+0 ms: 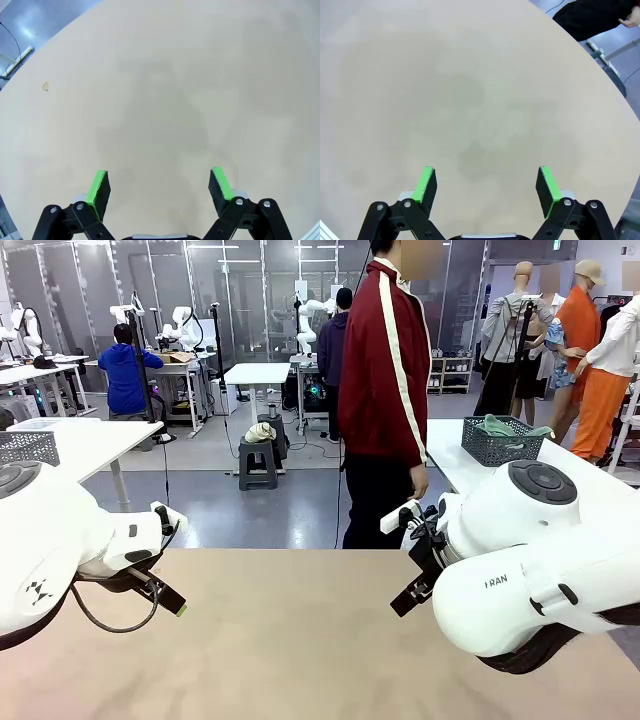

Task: Fold the towels and place them in the basket.
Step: When a person lays out a Towel with hook on the table, fold it in half twice.

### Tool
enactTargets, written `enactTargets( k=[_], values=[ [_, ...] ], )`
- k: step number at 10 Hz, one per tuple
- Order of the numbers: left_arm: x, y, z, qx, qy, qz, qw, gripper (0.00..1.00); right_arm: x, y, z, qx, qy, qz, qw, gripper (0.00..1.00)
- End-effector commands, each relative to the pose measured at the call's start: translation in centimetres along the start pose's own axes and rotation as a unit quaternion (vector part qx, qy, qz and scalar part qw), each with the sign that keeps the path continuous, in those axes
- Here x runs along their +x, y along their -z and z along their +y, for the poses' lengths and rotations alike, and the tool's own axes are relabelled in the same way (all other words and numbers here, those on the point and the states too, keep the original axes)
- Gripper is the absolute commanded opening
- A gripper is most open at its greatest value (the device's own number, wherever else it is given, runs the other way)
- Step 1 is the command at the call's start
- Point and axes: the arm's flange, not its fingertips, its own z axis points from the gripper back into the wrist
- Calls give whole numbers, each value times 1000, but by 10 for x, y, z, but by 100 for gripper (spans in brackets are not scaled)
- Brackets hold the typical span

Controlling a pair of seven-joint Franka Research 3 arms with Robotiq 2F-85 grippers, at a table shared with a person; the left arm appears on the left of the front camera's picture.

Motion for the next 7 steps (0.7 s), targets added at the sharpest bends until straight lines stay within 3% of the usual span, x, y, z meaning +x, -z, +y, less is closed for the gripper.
enactTargets(
  k=[1,7],
  values=[
    [0,0,0,0,0,0,1000,100,0,0,0,0,2,0,1000,100],
    [0,0,0,0,0,0,1000,100,0,0,0,0,2,0,1000,100]
  ],
)
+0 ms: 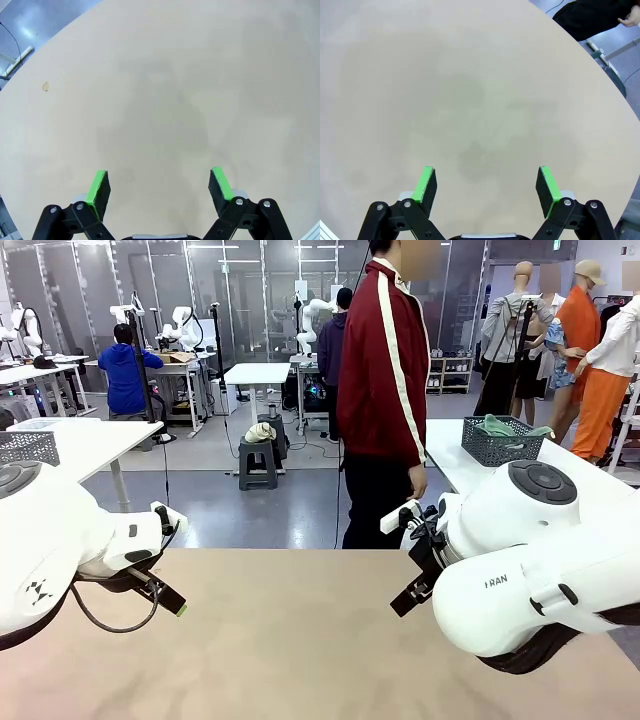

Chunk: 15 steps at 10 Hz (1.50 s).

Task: Fold the towels and place them in the basket.
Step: When a person lays out a Towel with hook on the table, fold it in half twice.

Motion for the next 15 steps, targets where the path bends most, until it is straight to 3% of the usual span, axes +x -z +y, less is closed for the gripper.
enactTargets(
  k=[1,3,6,8,11,15],
  values=[
    [0,0,0,0,0,0,1000,100,0,0,0,0,0,0,1000,100],
    [3,-7,10,-1,6,-14,1000,100,-3,-13,-11,5,-11,-8,1000,100],
    [22,-40,75,-5,2,-55,998,100,-9,-58,-59,1,-8,-31,999,100],
    [29,-94,134,-4,9,-76,997,100,-20,-126,-100,0,-19,-52,998,100],
    [35,-195,190,6,19,-117,993,100,-29,-251,-131,-38,-41,-82,995,100],
    [41,-271,198,-10,38,-136,990,100,-25,-341,-122,-61,-44,-77,994,100]
  ],
)
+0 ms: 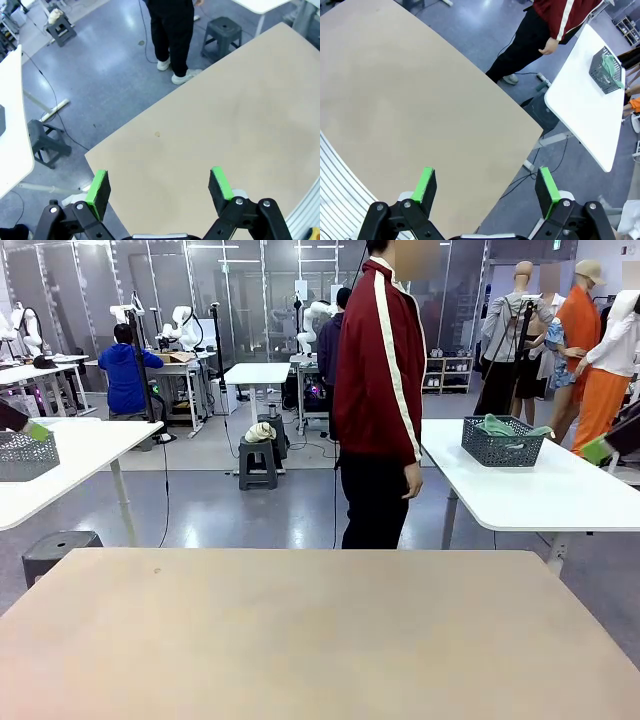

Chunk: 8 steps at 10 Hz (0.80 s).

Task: Fold the towels and place them in the basket.
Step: When a person lays out a Towel with hook on the table, fold it in half twice.

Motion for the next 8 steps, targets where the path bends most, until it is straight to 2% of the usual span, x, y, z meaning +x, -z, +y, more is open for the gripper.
enactTargets(
  k=[1,2,3,8],
  values=[
    [1,-11,0,-11,11,13,1000,100,2,-4,6,5,-9,13,1000,100],
    [-1,-13,-9,-4,5,11,1000,100,1,0,11,13,-9,5,1000,100],
    [3,-6,-1,-3,2,2,1000,100,4,-7,2,1,-5,2,1000,100],
    [3,-6,-1,-3,2,2,1000,100,4,-7,2,1,-5,2,1000,100]
  ],
)
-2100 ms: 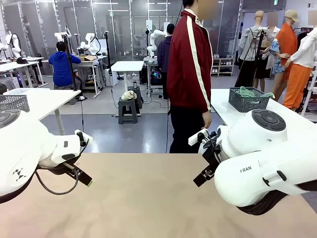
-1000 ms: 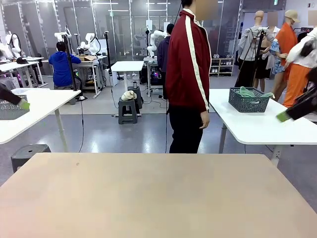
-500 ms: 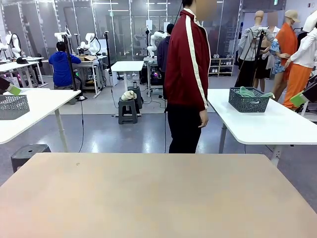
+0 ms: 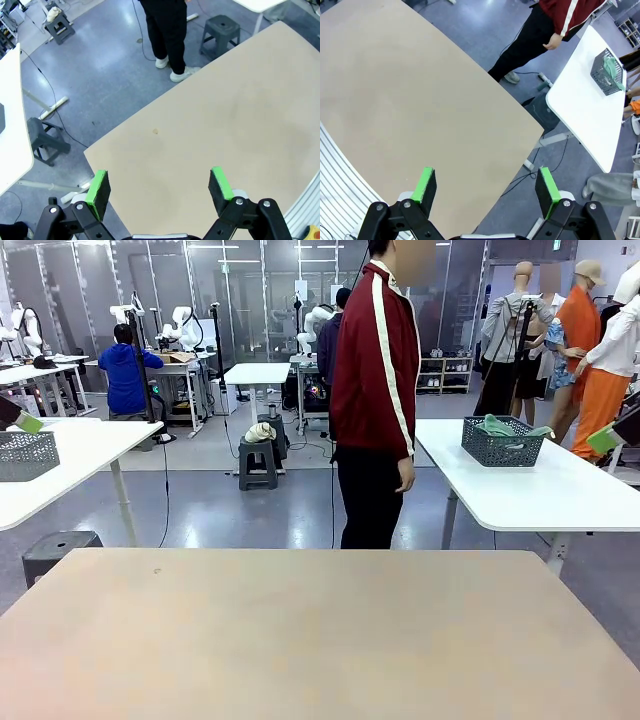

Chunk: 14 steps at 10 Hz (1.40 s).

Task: Fold the towels and place them in the basket.
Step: When a person lays out a Towel with hook on the table, fold it in half twice.

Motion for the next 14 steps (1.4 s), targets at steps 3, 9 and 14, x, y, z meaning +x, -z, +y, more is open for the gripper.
enactTargets(
  k=[3,9,14],
  values=[
    [3,-36,7,15,15,29,999,100,2,-23,7,19,-14,21,999,100],
    [17,-155,20,-18,-7,33,999,100,11,-153,7,11,-19,20,1000,100],
    [22,-226,-23,-15,33,-6,999,100,20,-189,39,14,-7,22,1000,100]
  ],
)
